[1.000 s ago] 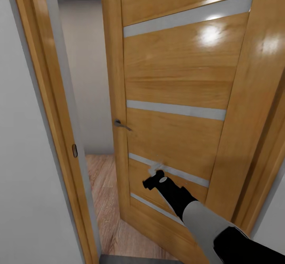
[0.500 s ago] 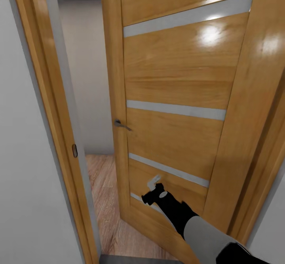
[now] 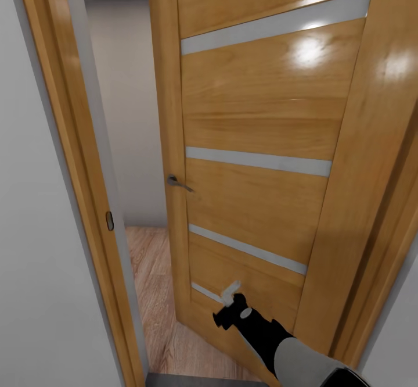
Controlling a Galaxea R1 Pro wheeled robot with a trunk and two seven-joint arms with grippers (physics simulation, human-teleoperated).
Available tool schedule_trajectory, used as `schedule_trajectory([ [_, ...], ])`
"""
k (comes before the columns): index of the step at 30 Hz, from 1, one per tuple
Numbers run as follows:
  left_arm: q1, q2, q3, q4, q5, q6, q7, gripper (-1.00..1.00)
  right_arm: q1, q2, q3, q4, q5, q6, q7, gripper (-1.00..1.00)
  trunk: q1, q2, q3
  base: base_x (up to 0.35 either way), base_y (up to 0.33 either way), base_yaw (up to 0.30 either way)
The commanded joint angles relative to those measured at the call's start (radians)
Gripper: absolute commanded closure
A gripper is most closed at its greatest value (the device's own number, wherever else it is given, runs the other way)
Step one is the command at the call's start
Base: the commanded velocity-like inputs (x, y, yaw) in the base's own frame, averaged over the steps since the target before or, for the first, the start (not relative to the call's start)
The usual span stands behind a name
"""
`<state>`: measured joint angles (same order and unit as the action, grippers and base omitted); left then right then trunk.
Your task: Move the two storage containers from the living room to the garage. In the garage, place one container on the floor and stack the other container on top of it (either order is fine).
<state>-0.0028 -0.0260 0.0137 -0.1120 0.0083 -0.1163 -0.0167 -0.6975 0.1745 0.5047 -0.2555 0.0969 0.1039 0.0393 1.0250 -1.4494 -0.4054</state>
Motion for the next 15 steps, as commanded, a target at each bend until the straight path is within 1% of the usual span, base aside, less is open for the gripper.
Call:
schedule_trajectory([
  [1,0.000,0.000,0.002,0.000,0.001,-0.003,-0.002,-1.00,0.005,0.000,-0.003,0.001,0.010,0.002,0.003,-1.00,0.000,-0.001,-0.001,0.000,0.000,0.000],
  [3,0.000,0.000,0.002,0.000,0.001,-0.003,-0.002,-1.00,0.010,0.000,-0.003,0.003,0.010,0.000,0.003,-1.00,0.000,-0.001,-0.001,0.000,0.000,0.000],
  [9,0.000,0.000,0.002,0.000,0.001,-0.003,-0.002,-1.00,0.054,0.000,-0.003,0.015,0.013,-0.009,0.001,-1.00,0.000,-0.001,-0.001,0.000,0.000,0.000],
  [15,0.000,0.001,0.001,0.000,0.001,-0.003,-0.002,-1.00,0.069,0.000,-0.004,0.093,0.013,-0.065,0.000,-1.00,0.000,-0.001,-0.001,0.000,0.000,0.000],
])
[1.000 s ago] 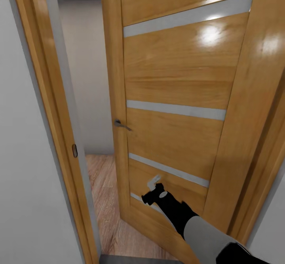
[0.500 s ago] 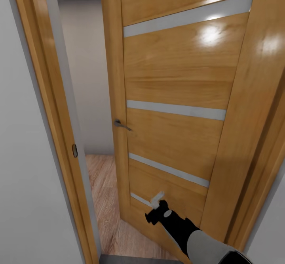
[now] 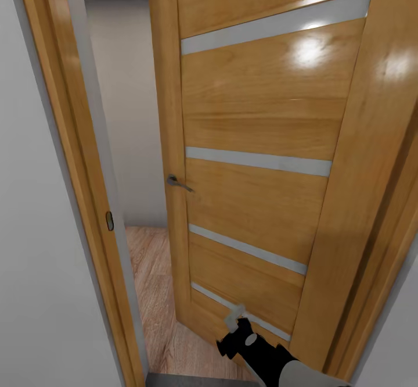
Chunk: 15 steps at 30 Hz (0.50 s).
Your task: Move the two storage containers from the living room to the garage. In the garage, place one container on the floor and stack the other container on top of it (either order is fine).
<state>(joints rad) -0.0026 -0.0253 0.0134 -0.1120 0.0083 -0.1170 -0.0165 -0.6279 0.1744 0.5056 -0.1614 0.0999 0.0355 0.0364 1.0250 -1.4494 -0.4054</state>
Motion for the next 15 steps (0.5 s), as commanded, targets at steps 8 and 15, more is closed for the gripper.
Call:
schedule_trajectory([
  [8,0.000,0.002,0.002,0.002,0.003,-0.003,-0.001,-1.00,0.001,0.000,-0.007,0.041,0.009,-0.037,0.009,-1.00,0.000,-0.001,-0.001,0.000,0.000,0.000],
  [15,0.000,0.010,-0.002,0.013,0.004,-0.003,0.000,-1.00,0.001,0.000,-0.008,0.043,0.008,-0.048,0.012,-1.00,0.000,-0.001,-0.001,0.000,0.000,0.000],
])
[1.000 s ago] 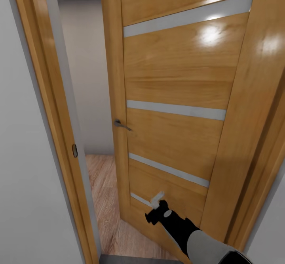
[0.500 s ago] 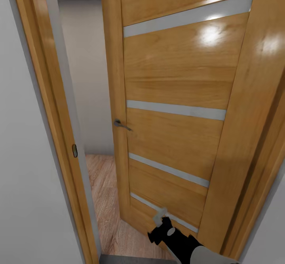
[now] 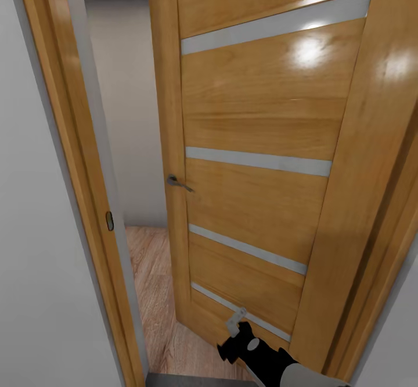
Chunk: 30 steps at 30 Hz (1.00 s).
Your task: Move the two storage containers from the living room to the garage. In the garage, place one container on the floor and stack the other container on top of it (either order is fine).
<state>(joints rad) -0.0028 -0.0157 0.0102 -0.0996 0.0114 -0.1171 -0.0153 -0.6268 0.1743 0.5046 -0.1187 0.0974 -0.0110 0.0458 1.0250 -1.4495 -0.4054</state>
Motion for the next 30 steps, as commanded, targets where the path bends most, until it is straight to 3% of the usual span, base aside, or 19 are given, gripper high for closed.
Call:
schedule_trajectory([
  [1,0.000,-0.001,0.001,0.001,0.000,-0.003,-0.002,-1.00,0.000,0.000,-0.008,0.000,0.010,-0.014,0.004,-1.00,0.000,-0.001,-0.001,0.000,0.000,0.000],
  [7,0.000,-0.002,0.002,0.001,0.000,-0.003,-0.002,-1.00,0.000,0.000,-0.010,0.001,0.009,-0.048,0.004,-1.00,0.000,-0.001,-0.001,0.000,0.000,0.000],
  [30,0.000,-0.003,0.002,0.000,-0.002,-0.003,-0.002,-1.00,0.001,0.000,-0.010,0.013,0.008,-0.049,0.003,-1.00,0.000,-0.001,-0.001,0.000,0.000,0.000],
])
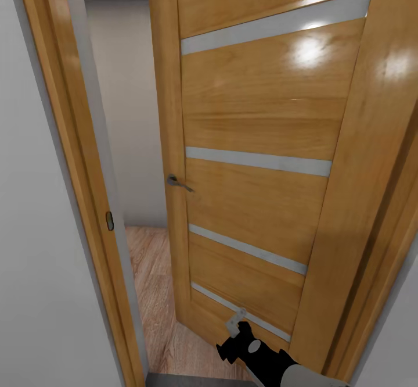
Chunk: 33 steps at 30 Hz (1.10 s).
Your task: Move the two storage containers from the living room to the garage. In the garage, place one container on the floor and stack the other container on top of it (either order is fine).
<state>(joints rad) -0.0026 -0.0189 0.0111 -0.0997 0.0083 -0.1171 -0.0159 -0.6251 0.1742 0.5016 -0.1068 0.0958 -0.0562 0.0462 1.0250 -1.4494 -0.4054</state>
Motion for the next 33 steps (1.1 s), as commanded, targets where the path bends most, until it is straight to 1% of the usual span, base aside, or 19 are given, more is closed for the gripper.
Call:
schedule_trajectory([
  [1,0.000,0.000,0.001,0.000,0.001,-0.003,-0.001,-1.00,-0.001,0.000,-0.008,0.002,0.010,-0.004,0.003,-1.00,0.000,-0.001,-0.001,0.000,0.000,0.000],
  [6,0.000,-0.003,0.002,0.000,0.001,-0.003,-0.001,-1.00,0.004,0.000,-0.008,0.034,0.010,-0.005,0.003,-1.00,0.000,-0.001,-0.001,0.000,0.000,0.000],
  [9,0.000,-0.004,0.003,0.000,0.001,-0.003,-0.001,-1.00,0.005,0.000,-0.008,0.074,0.010,-0.005,0.002,-1.00,0.000,-0.001,-0.001,0.000,0.000,0.000],
  [10,0.000,-0.004,0.003,0.000,0.000,-0.003,-0.001,-1.00,0.006,0.000,-0.009,0.107,0.009,-0.005,0.002,-1.00,0.000,-0.001,-0.001,0.000,0.000,0.000],
  [11,0.000,-0.004,0.003,0.000,0.000,-0.003,-0.001,-1.00,0.008,0.000,-0.009,0.113,0.009,-0.005,0.002,-1.00,0.000,-0.001,-0.001,0.000,0.000,0.000],
  [16,0.000,-0.004,0.000,-0.007,-0.001,-0.003,-0.001,-1.00,0.070,0.000,-0.014,0.133,0.007,-0.006,-0.004,-1.00,0.000,-0.001,-0.001,0.000,0.000,0.000],
  [18,0.000,-0.006,0.001,-0.011,0.000,-0.003,-0.001,-1.00,0.116,0.000,-0.017,0.135,0.000,-0.008,-0.006,-1.00,0.000,-0.001,-0.001,0.000,0.000,0.000],
  [19,0.000,-0.006,0.002,-0.011,0.000,-0.004,-0.001,-1.00,0.127,0.000,-0.019,0.135,-0.006,-0.008,-0.006,-1.00,0.000,-0.001,-0.001,0.000,0.000,0.000],
  [20,0.000,-0.007,0.002,-0.012,0.001,-0.004,-0.001,-1.00,0.145,0.000,-0.021,0.135,-0.024,-0.010,-0.006,-1.00,0.000,-0.001,-0.001,0.000,0.000,0.000],
  [21,0.000,-0.008,0.003,-0.013,0.001,-0.004,-0.002,-1.00,0.167,0.000,-0.023,0.136,-0.064,-0.013,-0.006,-1.00,0.000,-0.001,-0.001,0.000,0.000,0.000],
  [22,0.000,-0.008,0.003,-0.013,0.001,-0.004,-0.002,-1.00,0.173,-0.007,-0.024,0.136,-0.079,-0.014,-0.005,-1.00,0.000,-0.001,-0.001,0.000,0.000,0.000],
  [23,0.000,-0.008,0.004,-0.013,0.001,-0.004,-0.001,-1.00,0.195,-0.041,-0.024,0.136,-0.124,-0.016,-0.001,-1.00,0.000,-0.001,-0.001,0.000,0.000,0.000],
  [24,0.000,-0.008,0.004,-0.013,0.001,-0.004,-0.001,-1.00,0.201,-0.049,-0.024,0.136,-0.132,-0.016,0.000,-1.00,0.000,-0.001,-0.001,0.000,0.000,0.000],
  [26,0.000,-0.007,0.003,-0.013,0.001,-0.004,-0.001,-1.00,0.226,-0.077,-0.025,0.136,-0.150,-0.017,0.002,-1.00,0.000,-0.001,-0.001,0.000,0.000,0.000],
  [28,0.000,-0.008,0.004,-0.013,0.001,-0.004,-0.002,-1.00,0.251,-0.097,-0.026,0.136,-0.166,-0.017,0.002,-1.00,0.000,-0.001,-0.001,0.000,0.000,0.000],
  [30,0.000,-0.008,0.005,-0.013,0.001,-0.004,-0.002,-1.00,0.263,-0.106,-0.026,0.136,-0.182,-0.017,0.003,-1.00,0.000,-0.001,-0.001,0.000,0.000,0.000],
  [33,0.000,-0.012,0.005,-0.015,0.001,-0.004,-0.002,-1.00,0.294,-0.131,-0.026,0.137,-0.261,-0.016,0.003,-1.00,0.000,-0.001,-0.001,0.000,0.000,0.000],
])
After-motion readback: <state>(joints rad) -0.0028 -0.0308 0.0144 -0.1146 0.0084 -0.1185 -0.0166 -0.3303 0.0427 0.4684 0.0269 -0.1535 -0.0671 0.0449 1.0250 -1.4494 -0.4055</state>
